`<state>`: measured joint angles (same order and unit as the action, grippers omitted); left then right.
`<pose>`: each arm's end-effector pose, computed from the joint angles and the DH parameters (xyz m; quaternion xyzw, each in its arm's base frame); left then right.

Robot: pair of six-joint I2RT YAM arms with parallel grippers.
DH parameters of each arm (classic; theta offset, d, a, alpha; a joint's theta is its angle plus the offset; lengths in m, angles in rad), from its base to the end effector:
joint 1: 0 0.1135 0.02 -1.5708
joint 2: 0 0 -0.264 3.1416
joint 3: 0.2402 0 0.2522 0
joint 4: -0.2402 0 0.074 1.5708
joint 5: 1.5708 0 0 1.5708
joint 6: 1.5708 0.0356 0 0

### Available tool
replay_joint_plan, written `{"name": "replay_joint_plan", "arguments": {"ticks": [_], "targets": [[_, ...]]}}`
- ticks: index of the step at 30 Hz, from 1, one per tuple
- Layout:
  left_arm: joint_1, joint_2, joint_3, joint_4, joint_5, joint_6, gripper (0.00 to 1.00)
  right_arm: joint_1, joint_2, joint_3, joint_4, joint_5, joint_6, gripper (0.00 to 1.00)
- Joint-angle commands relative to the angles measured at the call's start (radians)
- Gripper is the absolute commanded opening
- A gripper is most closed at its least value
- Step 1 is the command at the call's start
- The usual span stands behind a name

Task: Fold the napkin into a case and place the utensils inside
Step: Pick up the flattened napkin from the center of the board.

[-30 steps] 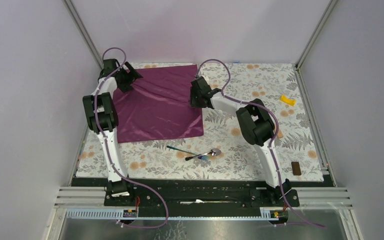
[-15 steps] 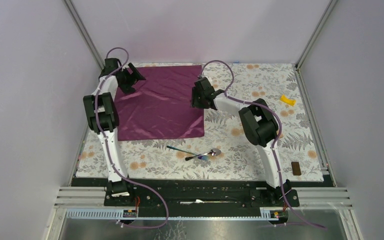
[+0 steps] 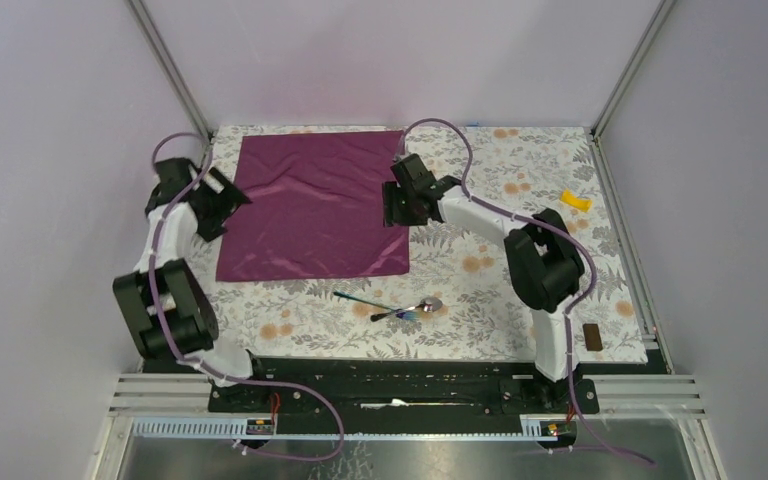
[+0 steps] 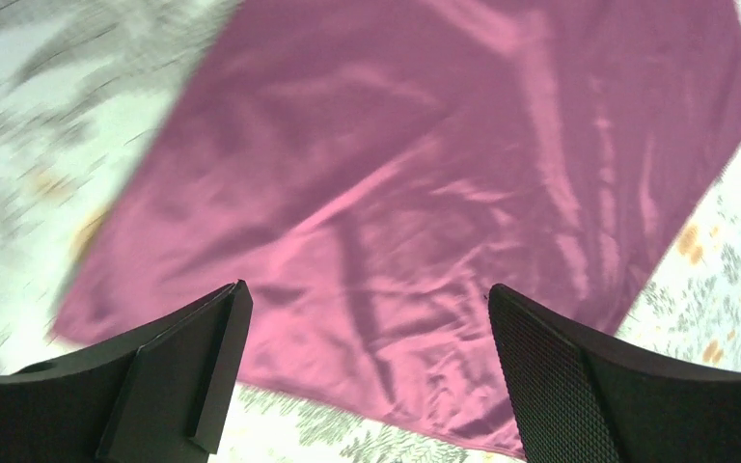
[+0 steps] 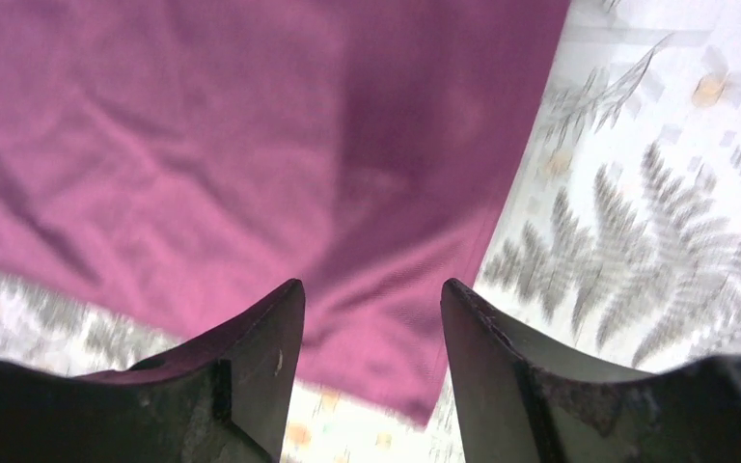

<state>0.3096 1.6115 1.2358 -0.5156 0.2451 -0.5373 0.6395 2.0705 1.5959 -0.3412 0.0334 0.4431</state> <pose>0.3349 0.0981 0.2588 -0.3474 0.8699 -0.1521 0.3155 0.3753 0.2777 0.2068 -0.0850 0.9256 0.1766 0.3239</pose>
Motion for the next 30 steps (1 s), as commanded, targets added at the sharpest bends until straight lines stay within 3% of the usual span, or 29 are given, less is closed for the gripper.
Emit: {"name": "replay_joint_plan", "arguments": {"ticks": [1, 3, 4, 8, 10, 16, 23, 27, 30], "targets": [[0.082, -0.196, -0.173, -0.010, -0.111, -0.045, 0.99, 0.041, -0.182, -0.125, -0.061, -0.072, 0.047, 0.63], [0.086, -0.268, -0.216, -0.037, -0.180, -0.046, 0.99, 0.054, -0.233, -0.170, -0.079, -0.009, 0.059, 0.69], [0.086, -0.296, -0.236, -0.047, -0.200, -0.047, 0.99, 0.062, -0.252, -0.175, -0.110, 0.030, 0.056, 0.83], [0.086, -0.392, -0.322, -0.045, -0.234, -0.042, 0.99, 0.115, -0.348, -0.195, -0.179, 0.198, -0.027, 0.89], [0.086, -0.416, -0.353, -0.041, -0.272, -0.035, 0.99, 0.129, -0.412, -0.219, -0.180, 0.217, -0.056, 0.99], [0.104, -0.361, -0.367, -0.057, -0.327, -0.066, 0.99, 0.116, -0.530, -0.256, -0.171, 0.185, -0.042, 1.00], [0.154, -0.238, -0.385, -0.016, -0.291, -0.107, 0.84, 0.115, -0.523, -0.339, -0.084, 0.094, -0.028, 1.00], [0.154, -0.191, -0.397, -0.008, -0.351, -0.110, 0.66, 0.114, -0.510, -0.371, -0.084, 0.085, -0.015, 1.00], [0.154, -0.158, -0.394, -0.023, -0.398, -0.124, 0.63, 0.114, -0.518, -0.385, -0.077, 0.083, -0.012, 1.00]]}}
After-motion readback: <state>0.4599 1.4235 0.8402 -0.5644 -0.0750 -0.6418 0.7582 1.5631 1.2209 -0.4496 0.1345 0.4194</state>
